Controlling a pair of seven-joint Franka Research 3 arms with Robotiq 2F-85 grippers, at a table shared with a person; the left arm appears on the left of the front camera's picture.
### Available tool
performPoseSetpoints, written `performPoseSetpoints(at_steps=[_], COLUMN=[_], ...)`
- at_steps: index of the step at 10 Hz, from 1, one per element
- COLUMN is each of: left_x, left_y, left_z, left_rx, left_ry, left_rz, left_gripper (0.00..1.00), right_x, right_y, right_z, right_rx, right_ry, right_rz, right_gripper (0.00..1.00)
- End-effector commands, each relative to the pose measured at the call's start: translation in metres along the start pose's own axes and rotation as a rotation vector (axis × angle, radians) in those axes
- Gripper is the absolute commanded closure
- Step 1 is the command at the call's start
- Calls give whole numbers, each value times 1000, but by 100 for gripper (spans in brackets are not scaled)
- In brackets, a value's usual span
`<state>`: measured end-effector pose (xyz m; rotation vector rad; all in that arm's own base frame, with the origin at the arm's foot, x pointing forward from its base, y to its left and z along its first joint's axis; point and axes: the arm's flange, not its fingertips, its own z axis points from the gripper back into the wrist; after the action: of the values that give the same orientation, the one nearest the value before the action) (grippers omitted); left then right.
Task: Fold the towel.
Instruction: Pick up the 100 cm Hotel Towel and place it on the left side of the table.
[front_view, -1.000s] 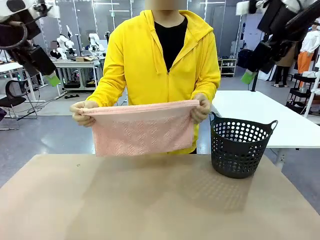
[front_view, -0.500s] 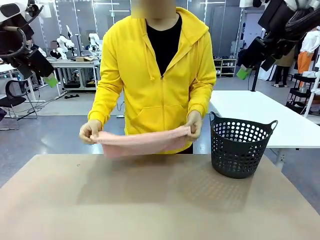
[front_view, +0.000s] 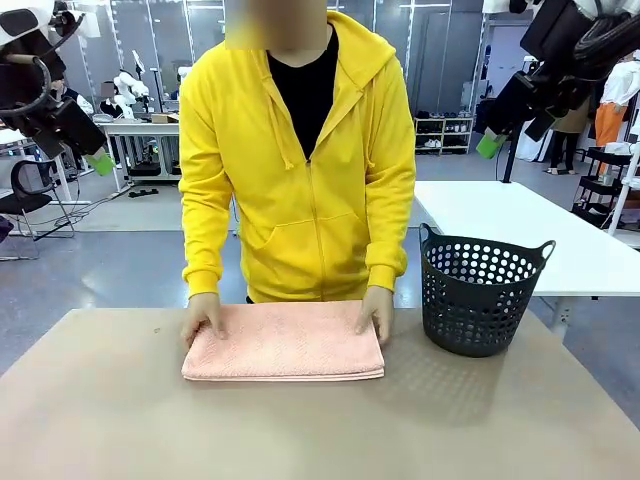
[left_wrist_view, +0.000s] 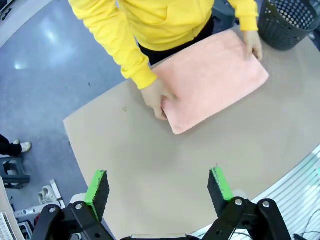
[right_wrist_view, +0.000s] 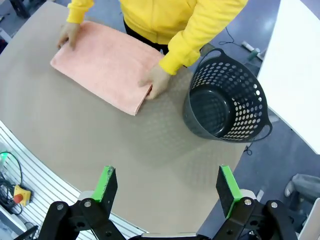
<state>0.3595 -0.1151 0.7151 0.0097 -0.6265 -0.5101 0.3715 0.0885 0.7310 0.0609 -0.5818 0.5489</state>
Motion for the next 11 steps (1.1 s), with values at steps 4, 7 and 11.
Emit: performPoseSetpoints(at_steps=[4, 7, 11], left_x=[2, 2, 2], left_y=[-1, -1, -1], left_z=[3, 3, 3], left_rx=[-6, -6, -6], left_ry=[16, 16, 16], left_rz=[12, 12, 12], left_gripper=[0, 0, 0], right_x=[0, 0, 0], right_y=[-1, -1, -1], right_z=[2, 2, 2], right_rx=[1, 1, 1], right_ry=[7, 7, 7], right_rz=[-1, -1, -1], right_gripper=[0, 0, 0])
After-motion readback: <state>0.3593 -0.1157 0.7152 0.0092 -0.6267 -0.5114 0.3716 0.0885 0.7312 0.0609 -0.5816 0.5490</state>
